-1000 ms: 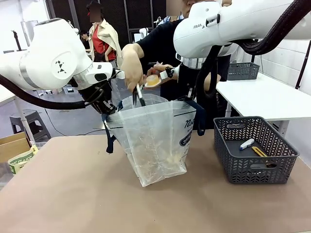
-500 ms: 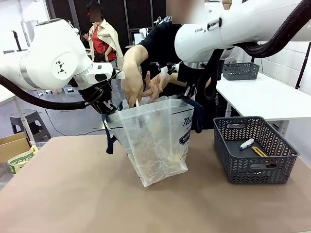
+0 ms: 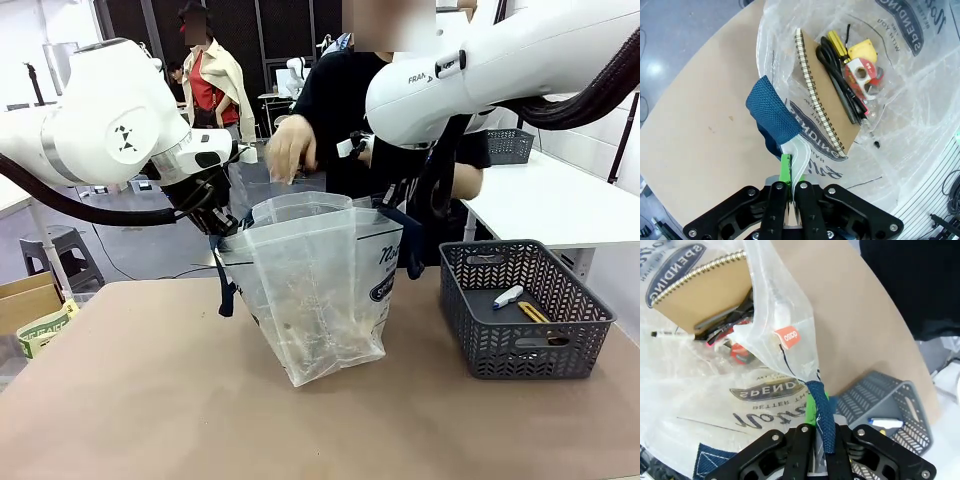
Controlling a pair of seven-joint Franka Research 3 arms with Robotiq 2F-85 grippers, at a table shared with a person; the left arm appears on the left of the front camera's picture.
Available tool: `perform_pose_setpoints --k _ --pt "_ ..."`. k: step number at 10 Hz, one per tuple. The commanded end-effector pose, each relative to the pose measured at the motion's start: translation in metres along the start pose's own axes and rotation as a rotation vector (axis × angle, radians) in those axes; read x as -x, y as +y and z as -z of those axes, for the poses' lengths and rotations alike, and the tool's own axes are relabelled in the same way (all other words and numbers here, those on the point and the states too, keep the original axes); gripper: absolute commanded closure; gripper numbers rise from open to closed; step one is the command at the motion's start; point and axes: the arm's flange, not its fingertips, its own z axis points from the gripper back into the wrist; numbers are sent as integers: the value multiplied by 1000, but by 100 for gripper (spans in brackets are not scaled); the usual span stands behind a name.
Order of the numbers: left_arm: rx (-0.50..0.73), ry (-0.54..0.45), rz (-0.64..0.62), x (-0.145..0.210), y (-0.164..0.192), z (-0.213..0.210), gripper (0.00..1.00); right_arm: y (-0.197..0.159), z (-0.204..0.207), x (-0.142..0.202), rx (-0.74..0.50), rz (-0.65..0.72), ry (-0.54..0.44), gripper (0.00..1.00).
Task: Transfer purchased items from the store into the shopping bag.
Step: Move the Reusable shopping bag to the right side of the table.
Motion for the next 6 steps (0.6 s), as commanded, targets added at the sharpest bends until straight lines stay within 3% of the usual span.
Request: perform_pose_setpoints --k 1,6 --pt "-5 4 -2 2 3 -2 100 -1 1 -1 -2 2 2 100" --pt "-5 4 -2 2 3 -2 100 -1 1 -1 -2 2 2 100"
